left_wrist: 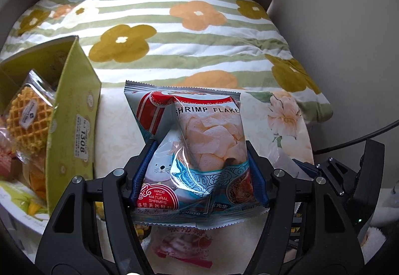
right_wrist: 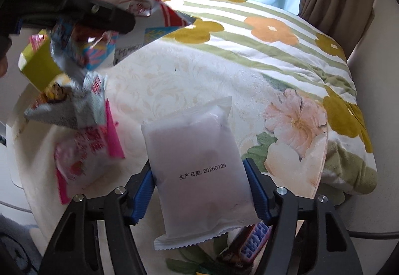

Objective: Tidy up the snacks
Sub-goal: 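Carry both bags over the box and open both tools to drop them in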

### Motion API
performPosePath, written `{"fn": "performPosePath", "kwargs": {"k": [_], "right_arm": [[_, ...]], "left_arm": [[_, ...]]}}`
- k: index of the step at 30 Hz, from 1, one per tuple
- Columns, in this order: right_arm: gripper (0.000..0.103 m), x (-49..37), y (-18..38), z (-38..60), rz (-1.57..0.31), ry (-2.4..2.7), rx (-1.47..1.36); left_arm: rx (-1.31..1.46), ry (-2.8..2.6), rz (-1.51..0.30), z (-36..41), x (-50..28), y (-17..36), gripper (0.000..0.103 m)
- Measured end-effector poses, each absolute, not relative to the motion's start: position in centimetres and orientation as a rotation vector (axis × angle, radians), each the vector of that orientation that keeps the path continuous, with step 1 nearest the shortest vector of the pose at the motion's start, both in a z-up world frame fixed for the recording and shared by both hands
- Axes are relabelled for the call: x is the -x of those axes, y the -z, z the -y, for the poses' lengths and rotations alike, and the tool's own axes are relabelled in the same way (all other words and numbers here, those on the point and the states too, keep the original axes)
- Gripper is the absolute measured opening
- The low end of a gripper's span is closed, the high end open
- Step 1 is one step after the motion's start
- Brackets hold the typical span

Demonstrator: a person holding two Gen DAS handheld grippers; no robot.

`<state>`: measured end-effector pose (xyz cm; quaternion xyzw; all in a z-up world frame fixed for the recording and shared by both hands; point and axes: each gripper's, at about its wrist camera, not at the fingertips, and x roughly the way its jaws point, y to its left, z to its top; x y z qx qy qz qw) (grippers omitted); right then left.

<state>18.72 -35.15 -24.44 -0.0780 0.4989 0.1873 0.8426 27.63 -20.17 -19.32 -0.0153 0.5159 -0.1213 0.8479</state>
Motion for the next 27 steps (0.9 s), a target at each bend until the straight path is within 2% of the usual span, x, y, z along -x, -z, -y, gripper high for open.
{"fn": "performPosePath", "kwargs": {"k": [8,16,21,27], "right_arm": [[0.064,-18.6,17.8,32.8,-0.939,-0.416,0.128],[0.064,-19.6,11.3,27.4,-0.837,-0.464,0.126],[0.064,-21.0,8.8,23.0,-0.814,-0.487,0.076],[0.064,-23.1,8.3,16.6,-0.833,-0.507,0.022]], "left_arm": [[0.064,0.193,-0.964,16.1,-24.8,12.9,0.064],[0.119,0.115,-0.85,8.8,-23.4,7.7,0.064],[0.144,0.052,-0.822,1.5,-23.6,6.5,0.064],[0.164,-0.007,-0.855,-7.0,-25.0,7.5,0.064]]}}
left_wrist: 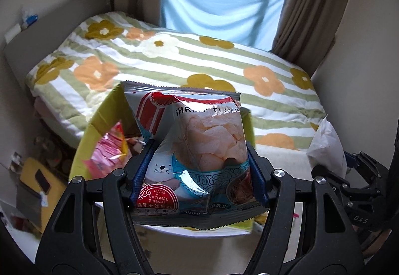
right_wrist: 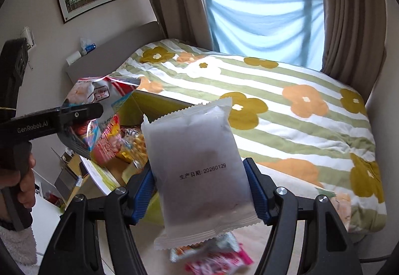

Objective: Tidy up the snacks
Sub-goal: 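Carry both bags over the box and open both tools to drop them in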

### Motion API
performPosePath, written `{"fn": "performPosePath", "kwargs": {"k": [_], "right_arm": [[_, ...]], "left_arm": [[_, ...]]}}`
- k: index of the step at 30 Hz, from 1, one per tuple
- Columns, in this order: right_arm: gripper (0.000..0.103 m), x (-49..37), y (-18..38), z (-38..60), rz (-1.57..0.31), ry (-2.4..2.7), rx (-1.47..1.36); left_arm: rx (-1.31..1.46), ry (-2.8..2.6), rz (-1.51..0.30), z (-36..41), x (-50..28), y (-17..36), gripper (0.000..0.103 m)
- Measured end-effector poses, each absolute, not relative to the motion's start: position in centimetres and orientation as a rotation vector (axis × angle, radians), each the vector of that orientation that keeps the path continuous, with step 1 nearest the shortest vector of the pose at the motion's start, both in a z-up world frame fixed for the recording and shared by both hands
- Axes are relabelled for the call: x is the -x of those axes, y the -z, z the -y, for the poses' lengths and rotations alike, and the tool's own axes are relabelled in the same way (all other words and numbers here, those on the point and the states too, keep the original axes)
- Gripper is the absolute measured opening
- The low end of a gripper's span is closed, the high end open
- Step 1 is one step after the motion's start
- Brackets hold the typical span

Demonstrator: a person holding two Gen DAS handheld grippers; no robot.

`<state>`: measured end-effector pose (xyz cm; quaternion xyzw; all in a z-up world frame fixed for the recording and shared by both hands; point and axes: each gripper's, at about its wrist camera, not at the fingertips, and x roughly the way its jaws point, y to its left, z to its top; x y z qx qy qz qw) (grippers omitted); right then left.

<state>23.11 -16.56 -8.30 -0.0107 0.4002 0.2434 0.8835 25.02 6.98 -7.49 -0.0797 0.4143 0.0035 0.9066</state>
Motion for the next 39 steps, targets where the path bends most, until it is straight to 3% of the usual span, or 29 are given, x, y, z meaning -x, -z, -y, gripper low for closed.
{"fn": "performPosePath", "kwargs": {"k": [7,15,17,19,20,35,38,39], "right_arm": [[0.064,-24.8,9.3,9.5,-0.868,-0.498,0.01],[0.064,-26.3,10.8,5.7,-0.931,-0.419,-0.021],[0.064,-26.5,10.9,5.2,-0.938,-0.402,-0.024],[0.064,-26.8,11.0,4.8,-0.948,-0.396,-0.023],[0.064,-26.9,11.0,4.6,-0.952,-0.395,-0.02],[0.065,-26.2,12.8,4.5,-1.026,-0.424,-0.052],[0.083,-26.1,12.4,4.6,-0.991,-0.403,-0.04],[0.084,-26.1,12.2,4.8,-0.986,-0.404,-0.041]], "left_arm": [[0.148,0.01,-0.934,-14.1,-28.0,11.0,0.064],[0.096,0.101,-1.027,-16.6,-30.5,15.4,0.065],[0.087,0.125,-1.019,-16.6,-30.7,15.7,0.073],[0.052,0.129,-1.017,-16.4,-30.5,15.7,0.099],[0.029,0.125,-1.006,-16.1,-30.4,15.6,0.103],[0.07,0.093,-0.979,-17.5,-29.3,13.9,0.103],[0.079,0.09,-0.981,-17.2,-29.2,14.0,0.103],[0.078,0.09,-0.985,-17.0,-29.2,14.0,0.103]]}}
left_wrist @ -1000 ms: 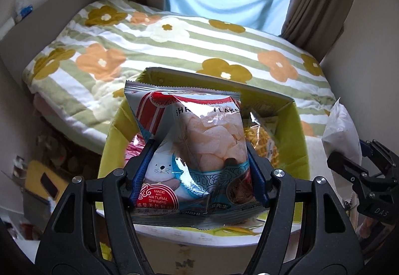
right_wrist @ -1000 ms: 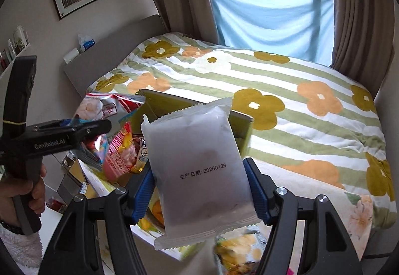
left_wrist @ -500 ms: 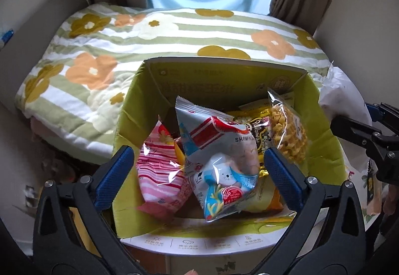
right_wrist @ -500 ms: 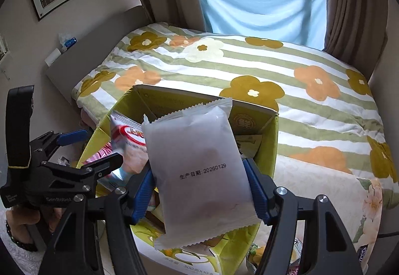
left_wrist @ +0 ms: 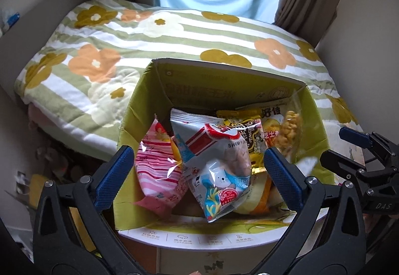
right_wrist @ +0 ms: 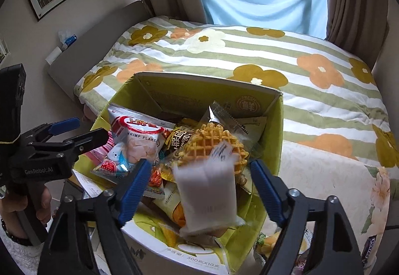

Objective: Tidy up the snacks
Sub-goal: 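Carry both bags over the box and open both tools to drop them in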

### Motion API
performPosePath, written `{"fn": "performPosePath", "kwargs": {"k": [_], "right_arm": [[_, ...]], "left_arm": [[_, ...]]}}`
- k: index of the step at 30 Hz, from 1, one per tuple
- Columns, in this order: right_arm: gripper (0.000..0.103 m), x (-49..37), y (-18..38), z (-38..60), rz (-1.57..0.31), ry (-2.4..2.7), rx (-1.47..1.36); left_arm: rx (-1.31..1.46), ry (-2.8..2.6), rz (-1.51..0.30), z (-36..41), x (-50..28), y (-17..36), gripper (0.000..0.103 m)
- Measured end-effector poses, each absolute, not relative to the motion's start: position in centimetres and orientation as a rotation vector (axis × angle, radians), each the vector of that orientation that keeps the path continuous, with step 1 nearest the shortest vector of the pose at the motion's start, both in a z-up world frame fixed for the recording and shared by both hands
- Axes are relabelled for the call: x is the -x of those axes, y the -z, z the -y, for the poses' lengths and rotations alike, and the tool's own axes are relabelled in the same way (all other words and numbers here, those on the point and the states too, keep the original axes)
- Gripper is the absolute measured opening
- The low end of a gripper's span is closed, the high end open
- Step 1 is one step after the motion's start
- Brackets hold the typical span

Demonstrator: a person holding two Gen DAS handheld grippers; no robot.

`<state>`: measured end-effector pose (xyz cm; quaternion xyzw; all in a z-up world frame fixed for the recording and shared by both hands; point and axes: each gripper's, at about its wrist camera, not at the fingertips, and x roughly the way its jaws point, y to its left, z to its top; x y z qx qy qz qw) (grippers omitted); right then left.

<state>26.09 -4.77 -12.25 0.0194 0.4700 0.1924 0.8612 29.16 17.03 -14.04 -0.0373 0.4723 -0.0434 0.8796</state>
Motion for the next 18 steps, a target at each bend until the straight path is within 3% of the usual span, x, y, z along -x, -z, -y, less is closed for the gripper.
{"fn": "performPosePath", "kwargs": {"k": [18], "right_arm": [[0.083,-22.9,10.8,5.6,-0.947,-0.328,-0.054]], "left_arm": [[0.057,0.143,-0.969,-15.5,-26.6,13.4,0.103]]}}
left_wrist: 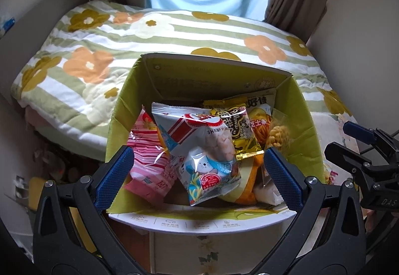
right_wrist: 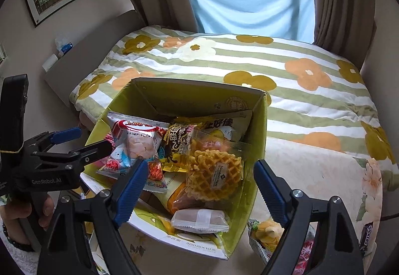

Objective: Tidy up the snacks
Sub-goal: 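Carry both bags over the box and open both tools to drop them in, then move both tools toward the Snickers bar and green cracker packet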

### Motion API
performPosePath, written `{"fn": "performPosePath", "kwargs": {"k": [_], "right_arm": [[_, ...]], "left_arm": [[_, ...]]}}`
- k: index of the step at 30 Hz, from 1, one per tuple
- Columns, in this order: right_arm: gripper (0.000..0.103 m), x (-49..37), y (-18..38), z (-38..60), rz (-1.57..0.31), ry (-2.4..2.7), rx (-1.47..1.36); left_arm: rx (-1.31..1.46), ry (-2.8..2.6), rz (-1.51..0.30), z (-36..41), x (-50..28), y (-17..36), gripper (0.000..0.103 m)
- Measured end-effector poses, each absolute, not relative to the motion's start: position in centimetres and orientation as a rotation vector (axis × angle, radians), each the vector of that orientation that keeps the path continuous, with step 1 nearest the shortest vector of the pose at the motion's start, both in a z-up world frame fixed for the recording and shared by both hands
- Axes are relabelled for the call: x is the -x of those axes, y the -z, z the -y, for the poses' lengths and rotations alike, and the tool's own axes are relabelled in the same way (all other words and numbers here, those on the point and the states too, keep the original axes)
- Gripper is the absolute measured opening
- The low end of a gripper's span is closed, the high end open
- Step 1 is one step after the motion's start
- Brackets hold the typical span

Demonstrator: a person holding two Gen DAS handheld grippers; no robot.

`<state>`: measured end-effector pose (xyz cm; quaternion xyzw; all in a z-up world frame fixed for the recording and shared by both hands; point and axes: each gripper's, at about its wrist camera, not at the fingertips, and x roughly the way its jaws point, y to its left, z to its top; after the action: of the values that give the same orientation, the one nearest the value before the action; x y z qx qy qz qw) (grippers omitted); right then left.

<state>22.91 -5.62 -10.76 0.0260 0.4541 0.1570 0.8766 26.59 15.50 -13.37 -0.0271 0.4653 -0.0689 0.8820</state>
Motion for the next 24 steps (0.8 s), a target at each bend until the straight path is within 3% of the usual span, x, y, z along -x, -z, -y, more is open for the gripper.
{"fn": "performPosePath", "kwargs": {"k": [10,24], "right_arm": [[0.084,-19.7,8.9,9.8,-0.898,-0.255,-0.069],[0.083,-13.7,10.3,24.3,-0.923,-0.044,-0.09]], "left_arm": [[0.027,0.205,-0.924,-11.5,-24.6,11.3,0.103],[-0.037,0.363,-0.93,4.3,-22.5,11.0,0.103]]}}
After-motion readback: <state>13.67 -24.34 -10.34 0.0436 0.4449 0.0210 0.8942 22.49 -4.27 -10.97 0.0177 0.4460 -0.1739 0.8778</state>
